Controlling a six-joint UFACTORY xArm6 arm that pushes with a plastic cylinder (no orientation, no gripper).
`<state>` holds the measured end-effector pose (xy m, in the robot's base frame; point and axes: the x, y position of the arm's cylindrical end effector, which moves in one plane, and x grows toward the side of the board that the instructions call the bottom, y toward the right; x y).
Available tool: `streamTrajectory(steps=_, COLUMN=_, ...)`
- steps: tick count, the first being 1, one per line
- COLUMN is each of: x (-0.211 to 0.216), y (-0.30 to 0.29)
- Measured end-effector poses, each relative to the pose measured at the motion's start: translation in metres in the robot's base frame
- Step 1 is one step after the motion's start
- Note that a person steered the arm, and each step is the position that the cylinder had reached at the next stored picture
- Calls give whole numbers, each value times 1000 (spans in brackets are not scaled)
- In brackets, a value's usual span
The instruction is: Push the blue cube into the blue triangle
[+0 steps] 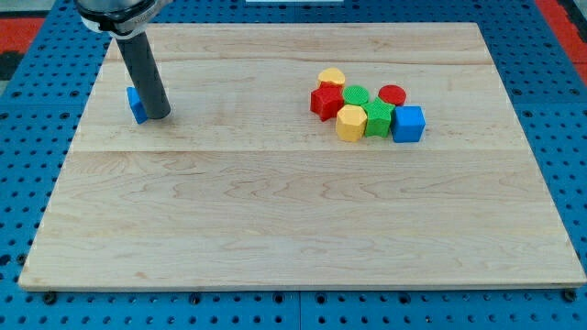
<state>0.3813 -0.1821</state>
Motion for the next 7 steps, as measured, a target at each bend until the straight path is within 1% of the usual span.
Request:
streamTrajectory(steps=2, x=107, y=72)
streamTrajectory(steps=4, x=132, y=120)
streamTrajectory(steps=7, x=132, y=141)
